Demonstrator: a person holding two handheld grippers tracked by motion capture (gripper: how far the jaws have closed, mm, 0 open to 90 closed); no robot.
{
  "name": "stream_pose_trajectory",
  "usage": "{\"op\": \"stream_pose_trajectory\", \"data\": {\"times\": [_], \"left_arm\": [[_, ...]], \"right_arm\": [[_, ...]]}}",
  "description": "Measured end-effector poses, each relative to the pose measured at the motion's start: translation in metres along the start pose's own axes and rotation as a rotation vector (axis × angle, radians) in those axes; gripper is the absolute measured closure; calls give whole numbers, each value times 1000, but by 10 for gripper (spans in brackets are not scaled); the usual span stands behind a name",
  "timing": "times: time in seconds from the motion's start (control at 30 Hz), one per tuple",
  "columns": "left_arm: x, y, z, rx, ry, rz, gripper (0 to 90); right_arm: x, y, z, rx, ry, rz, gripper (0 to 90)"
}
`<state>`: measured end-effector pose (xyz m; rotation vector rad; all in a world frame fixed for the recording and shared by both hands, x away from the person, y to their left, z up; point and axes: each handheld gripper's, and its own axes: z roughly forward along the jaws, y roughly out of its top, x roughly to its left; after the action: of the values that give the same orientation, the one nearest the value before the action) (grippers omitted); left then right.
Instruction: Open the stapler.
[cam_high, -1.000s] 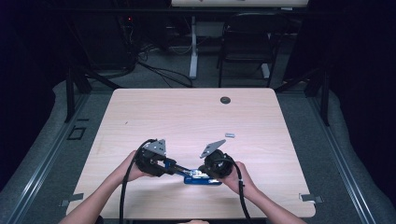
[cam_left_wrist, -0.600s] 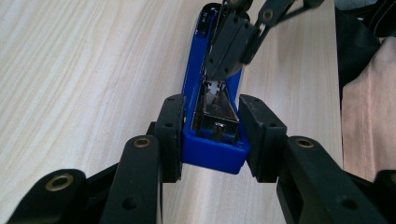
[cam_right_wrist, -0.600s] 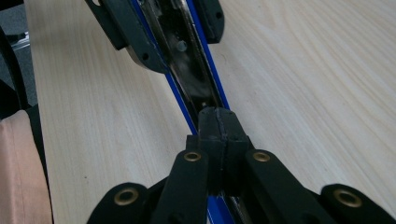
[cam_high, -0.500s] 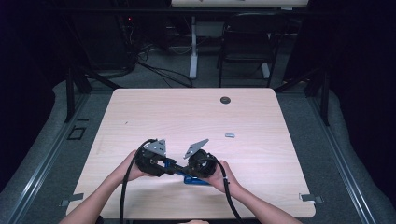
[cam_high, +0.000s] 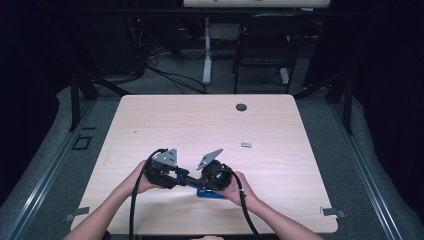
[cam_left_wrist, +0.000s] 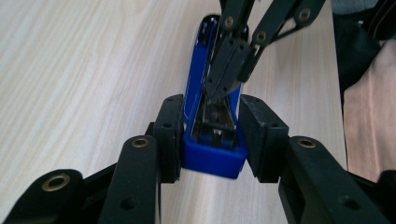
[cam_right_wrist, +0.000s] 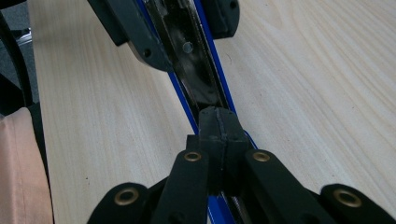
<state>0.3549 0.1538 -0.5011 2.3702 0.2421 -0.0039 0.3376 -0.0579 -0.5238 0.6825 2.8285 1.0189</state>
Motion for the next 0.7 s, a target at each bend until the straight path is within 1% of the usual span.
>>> {"op": "stream_pose_trajectory", "data": {"times": [0.03, 0.07, 0.1, 0.13, 0.2, 0.23, 0.27, 0.4, 0.5, 0.57, 0.6, 0.63, 0.7], "left_arm": [[-1, 0, -1, -12, 8, -3, 620], [-1, 1, -2, -23, 13, 3, 622], [-1, 1, -3, -39, 17, -3, 630], [-1, 2, -4, -34, 17, -1, 638], [-1, 1, -4, -15, 28, 5, 654], [0, 1, -2, -8, 20, 5, 666], [0, 0, -1, 4, 26, 10, 673], [2, -3, -1, -2, 9, -5, 679], [2, -3, -1, -6, 10, -1, 681], [2, -3, -1, -5, 10, 1, 682], [1, -3, -1, 0, 19, 5, 681], [2, -3, -1, -2, 8, 9, 682], [2, -4, 0, -15, 10, 4, 683]], "right_arm": [[0, 0, 0, -3, 2, 2, 900], [0, 0, 0, 0, 2, 1, 900], [-1, 0, 0, 12, 4, -5, 900], [-1, 0, 0, 10, 4, -3, 900], [-1, 0, 0, 10, 4, -3, 900], [-1, 0, 0, 11, 4, -3, 900], [0, 0, 1, 9, 5, 0, 900], [-1, -1, 2, 21, 11, 5, 895], [-3, -3, 1, 18, 17, 17, 880], [-6, -4, -3, 24, 11, 25, 874], [-8, -4, -4, 26, 9, 27, 871], [-11, -5, -8, 20, 3, 35, 872], [-14, -6, -15, 19, -9, 37, 873]]}}
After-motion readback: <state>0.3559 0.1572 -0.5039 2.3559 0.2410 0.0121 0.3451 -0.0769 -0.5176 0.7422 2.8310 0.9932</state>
